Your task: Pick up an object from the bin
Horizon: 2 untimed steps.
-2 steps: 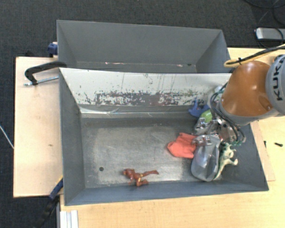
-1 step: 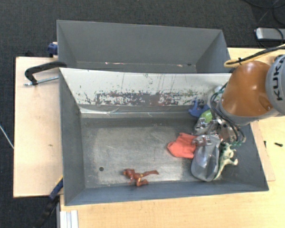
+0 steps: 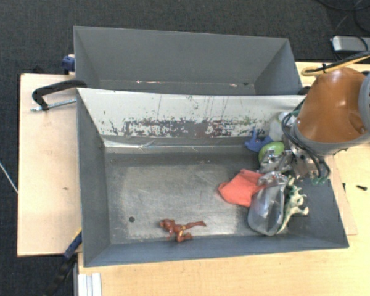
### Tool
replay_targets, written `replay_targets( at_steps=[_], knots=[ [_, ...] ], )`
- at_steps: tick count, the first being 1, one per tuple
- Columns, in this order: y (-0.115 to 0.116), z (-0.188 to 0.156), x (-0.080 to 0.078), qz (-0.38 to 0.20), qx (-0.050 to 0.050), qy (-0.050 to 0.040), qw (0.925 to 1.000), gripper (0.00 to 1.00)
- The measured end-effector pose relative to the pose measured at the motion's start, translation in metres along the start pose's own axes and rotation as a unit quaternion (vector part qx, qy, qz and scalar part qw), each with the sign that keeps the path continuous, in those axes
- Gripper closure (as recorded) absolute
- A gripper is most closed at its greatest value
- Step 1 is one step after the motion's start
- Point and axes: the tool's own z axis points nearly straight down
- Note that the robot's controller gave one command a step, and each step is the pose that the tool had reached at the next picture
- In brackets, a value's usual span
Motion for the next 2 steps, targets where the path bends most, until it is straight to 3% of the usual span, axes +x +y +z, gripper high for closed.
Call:
replay_targets(
  at_steps=[1,2],
  knots=[
    [0.005,-0.042,-0.006,0.007,0.003,0.0001,1.0,1.0],
    [0.007,-0.053,0.001,-0.001,0.004,-0.0002,1.0,1.0]
  ],
)
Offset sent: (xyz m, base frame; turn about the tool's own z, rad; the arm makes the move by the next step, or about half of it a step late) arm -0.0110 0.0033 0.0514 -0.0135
